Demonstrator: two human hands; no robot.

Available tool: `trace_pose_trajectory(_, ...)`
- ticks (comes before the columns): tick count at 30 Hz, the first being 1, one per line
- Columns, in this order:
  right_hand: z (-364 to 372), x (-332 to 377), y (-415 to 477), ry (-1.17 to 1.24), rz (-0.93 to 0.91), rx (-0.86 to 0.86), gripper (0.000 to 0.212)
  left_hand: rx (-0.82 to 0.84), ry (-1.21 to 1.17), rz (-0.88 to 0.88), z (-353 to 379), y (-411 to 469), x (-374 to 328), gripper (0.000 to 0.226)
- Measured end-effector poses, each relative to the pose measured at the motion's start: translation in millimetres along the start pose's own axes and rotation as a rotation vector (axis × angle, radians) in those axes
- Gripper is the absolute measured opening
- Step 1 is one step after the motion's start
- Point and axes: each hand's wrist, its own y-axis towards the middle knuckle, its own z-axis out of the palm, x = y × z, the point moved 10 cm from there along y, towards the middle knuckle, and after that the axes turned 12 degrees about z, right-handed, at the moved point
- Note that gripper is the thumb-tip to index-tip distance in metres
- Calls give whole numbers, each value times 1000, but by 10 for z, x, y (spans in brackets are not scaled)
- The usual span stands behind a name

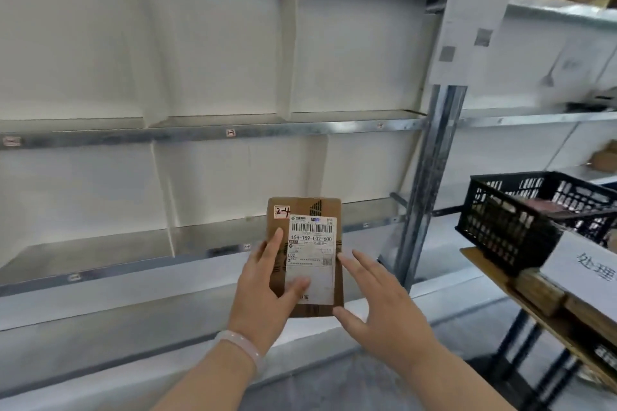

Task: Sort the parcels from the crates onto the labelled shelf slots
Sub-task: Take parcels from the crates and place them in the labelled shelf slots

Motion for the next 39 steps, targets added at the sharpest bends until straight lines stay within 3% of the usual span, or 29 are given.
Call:
trace_pose_trajectory(6, 134, -656, 338, -32, 62, 44, 79, 78, -39, -45, 853, 408, 280, 88)
trace_pose_trajectory(14, 358, -1425, 1414, -126, 75, 93, 79, 102, -54, -44, 1826, 1349, 752, 92)
trace_pose_trajectory(25, 880, -2326, 2527, -61, 114, 269, 79, 148, 5, -21, 2852, 2320, 1319, 88)
trace_pose_trajectory(39, 1633, -3285, 4008, -64, 30, 510, 82, 29, 167, -204, 3609, 3143, 2400, 98)
